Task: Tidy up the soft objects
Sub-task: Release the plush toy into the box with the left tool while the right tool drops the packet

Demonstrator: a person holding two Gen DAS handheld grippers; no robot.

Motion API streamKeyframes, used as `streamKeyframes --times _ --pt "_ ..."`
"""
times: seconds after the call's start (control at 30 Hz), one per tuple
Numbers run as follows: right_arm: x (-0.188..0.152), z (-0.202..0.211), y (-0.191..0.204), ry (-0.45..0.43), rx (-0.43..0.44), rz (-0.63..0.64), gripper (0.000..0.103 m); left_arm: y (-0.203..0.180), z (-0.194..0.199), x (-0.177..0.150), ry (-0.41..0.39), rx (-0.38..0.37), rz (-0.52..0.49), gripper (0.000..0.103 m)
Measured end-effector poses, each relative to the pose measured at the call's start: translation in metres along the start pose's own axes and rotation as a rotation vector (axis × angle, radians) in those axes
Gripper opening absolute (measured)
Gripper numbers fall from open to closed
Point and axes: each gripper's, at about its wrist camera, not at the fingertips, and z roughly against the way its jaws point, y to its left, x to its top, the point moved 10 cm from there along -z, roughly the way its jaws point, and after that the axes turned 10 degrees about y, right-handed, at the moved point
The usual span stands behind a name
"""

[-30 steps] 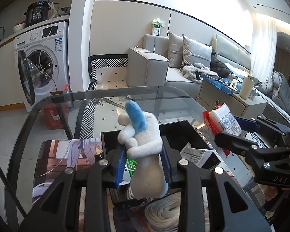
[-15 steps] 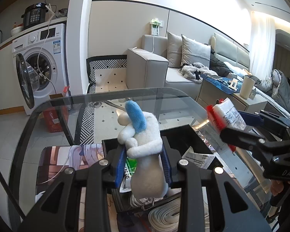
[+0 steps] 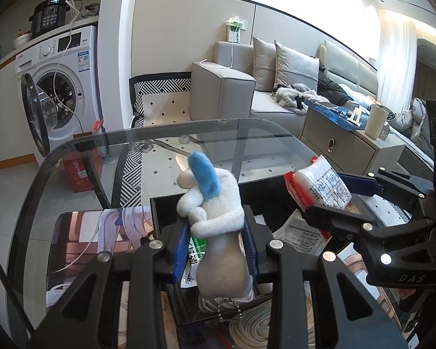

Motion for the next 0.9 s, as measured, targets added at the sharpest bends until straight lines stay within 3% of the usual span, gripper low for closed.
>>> streamKeyframes --times 0.27,0.37,0.43,0.5,0.63,0.67,0.7,0.73,0.8,0.9 --pt "0.004 -0.011 -0.001 0.005 0.015 0.0 0.059 0.001 -0.011 -0.001 0.02 0.006 0.0 0.033" --pt "0.005 -0.007 -0.001 -0.021 0.019 0.002 0.065 -0.001 -0.011 -0.002 0.018 -0.001 -0.003 0.034" --pt "0.007 0.0 -0.002 -0.055 0.022 -0.005 0.071 -0.001 -0.008 -0.002 0.011 -0.015 0.003 0.043" --pt "0.007 0.009 -0.002 -0.081 0.031 -0.004 0.083 -0.001 -0.006 -0.002 0.005 -0.024 0.011 0.051" --pt "0.004 0.019 -0.007 -0.09 0.002 -0.008 0.085 0.0 0.0 -0.004 0.004 -0.015 0.007 0.061" --pt "0.002 0.021 -0.007 -0.089 -0.003 -0.009 0.091 0.0 0.002 -0.005 0.004 -0.013 0.007 0.063" --pt "-0.001 0.024 -0.008 -0.087 -0.007 -0.01 0.097 0.0 0.003 -0.006 0.002 -0.012 0.006 0.068" --pt "-0.003 0.026 -0.01 -0.084 -0.011 -0.016 0.098 0.0 0.007 -0.008 -0.002 -0.01 0.007 0.081" --pt "-0.008 0.03 -0.011 -0.084 -0.007 -0.025 0.102 0.001 0.013 -0.01 -0.012 -0.007 0.013 0.094" --pt "-0.016 0.035 -0.009 -0.07 0.005 -0.034 0.102 0.001 0.022 -0.012 -0.027 -0.009 0.014 0.102"
